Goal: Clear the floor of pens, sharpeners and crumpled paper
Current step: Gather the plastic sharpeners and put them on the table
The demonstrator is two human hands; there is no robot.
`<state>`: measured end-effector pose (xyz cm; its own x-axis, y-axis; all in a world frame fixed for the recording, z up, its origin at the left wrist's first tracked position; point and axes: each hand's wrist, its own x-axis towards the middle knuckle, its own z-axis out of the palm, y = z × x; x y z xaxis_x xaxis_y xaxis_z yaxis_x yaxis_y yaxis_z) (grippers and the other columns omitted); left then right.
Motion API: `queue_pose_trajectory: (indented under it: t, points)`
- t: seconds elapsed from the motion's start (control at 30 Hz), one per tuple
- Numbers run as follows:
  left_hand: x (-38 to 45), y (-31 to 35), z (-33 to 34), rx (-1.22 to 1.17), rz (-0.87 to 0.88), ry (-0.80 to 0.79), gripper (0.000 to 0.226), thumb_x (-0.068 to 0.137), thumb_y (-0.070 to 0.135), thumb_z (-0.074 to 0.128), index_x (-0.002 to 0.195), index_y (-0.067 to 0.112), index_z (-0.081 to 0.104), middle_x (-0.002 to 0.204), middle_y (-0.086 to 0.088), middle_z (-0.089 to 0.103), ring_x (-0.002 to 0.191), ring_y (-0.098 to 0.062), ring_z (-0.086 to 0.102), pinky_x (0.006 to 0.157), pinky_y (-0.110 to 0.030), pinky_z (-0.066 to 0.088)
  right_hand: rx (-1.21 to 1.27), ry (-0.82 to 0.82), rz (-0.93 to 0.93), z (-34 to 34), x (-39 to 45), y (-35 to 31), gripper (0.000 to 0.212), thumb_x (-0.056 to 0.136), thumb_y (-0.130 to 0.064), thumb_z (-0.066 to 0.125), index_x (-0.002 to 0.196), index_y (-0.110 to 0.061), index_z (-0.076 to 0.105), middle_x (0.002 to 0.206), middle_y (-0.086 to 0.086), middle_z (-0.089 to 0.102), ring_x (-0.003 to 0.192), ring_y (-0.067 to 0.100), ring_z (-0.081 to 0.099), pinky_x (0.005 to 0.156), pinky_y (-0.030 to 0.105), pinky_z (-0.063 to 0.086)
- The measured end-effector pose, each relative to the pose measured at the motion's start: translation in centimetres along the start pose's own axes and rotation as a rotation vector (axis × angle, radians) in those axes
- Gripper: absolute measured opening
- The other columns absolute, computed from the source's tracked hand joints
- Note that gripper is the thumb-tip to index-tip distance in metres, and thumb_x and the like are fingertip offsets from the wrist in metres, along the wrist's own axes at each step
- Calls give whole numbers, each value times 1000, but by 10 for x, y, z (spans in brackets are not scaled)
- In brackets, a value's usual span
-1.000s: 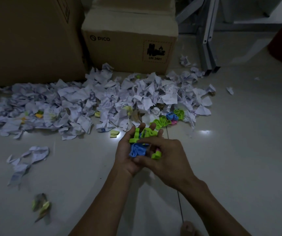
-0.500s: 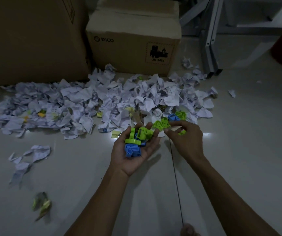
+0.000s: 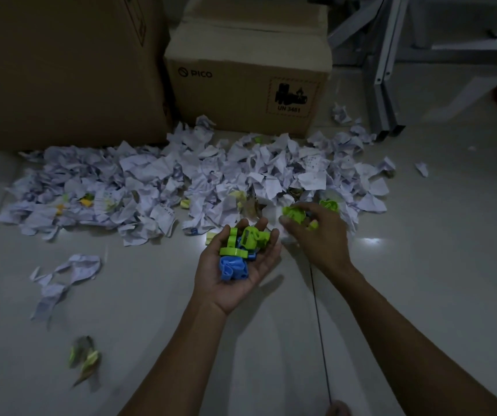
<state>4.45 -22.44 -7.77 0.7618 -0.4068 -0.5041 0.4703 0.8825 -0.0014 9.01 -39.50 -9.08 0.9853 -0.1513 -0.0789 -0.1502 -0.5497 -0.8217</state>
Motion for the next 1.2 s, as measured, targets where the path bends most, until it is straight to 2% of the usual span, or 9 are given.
queue_pose_trajectory:
  t: [0.1,0.2,0.27,0.37,0.57,0.67,0.77,0.93,1.2]
  points:
    - [1,0,-1,2,-2,11,27,86,28,54,103,10,64,123,-17,64,112,-41,59,90,-57,48,652,3,341,-16,-5,0,32,91,-45,61,88,-14,64,63,-3,59,48,9,48,44,22,33]
    - [2,-2,-1,-5,-10,14,28,86,28,54,101,8,66,122,-18,64,110,-42,60,90,-59,48,1082,-142,616,-32,-7,9,31,96,-42,51,99,-13,61,76,3,64,47,10,45,35,17,24]
    - [3,-4,-1,-5,-22,17,28,87,28,53,101,8,66,123,-18,64,111,-42,60,92,-58,47,1212,-207,622,-38,-8,17,22,88,-31,57,103,-15,61,90,5,68,50,11,48,34,17,24]
    - [5,-6,-1,-1,-38,15,30,90,30,52,97,6,69,126,-17,62,114,-42,58,94,-57,46,1266,-231,564,-39,-9,19,36,71,-17,67,106,-19,58,92,3,68,54,11,50,35,17,25]
    - [6,-5,0,11,-32,23,33,92,30,50,94,4,71,125,-17,63,112,-42,59,94,-57,46,1039,-148,587,-38,0,15,25,86,4,58,97,-18,63,83,6,61,52,12,48,33,17,26]
    - [4,-4,0,7,-27,25,32,92,30,50,97,5,70,124,-18,64,110,-43,61,93,-57,46,729,-105,494,-34,4,11,21,76,-10,78,74,-17,59,74,7,61,49,15,45,35,17,26]
    - [2,-3,0,14,-19,32,35,92,30,49,96,4,72,123,-19,64,108,-43,62,92,-57,47,231,33,231,-27,9,9,30,66,-32,87,64,-15,63,66,1,62,57,16,52,53,25,39]
    - [1,-1,0,15,-8,41,31,90,30,51,101,6,68,124,-18,64,111,-43,60,91,-57,48,-476,-24,67,-19,7,-10,49,74,-48,78,115,-26,63,115,1,66,107,25,59,76,31,41]
    - [0,2,-1,-6,-18,49,30,88,29,53,100,7,68,123,-18,64,112,-42,59,90,-57,48,-671,9,42,-3,13,-3,43,82,-48,68,115,-21,62,111,5,65,105,26,60,79,33,43]
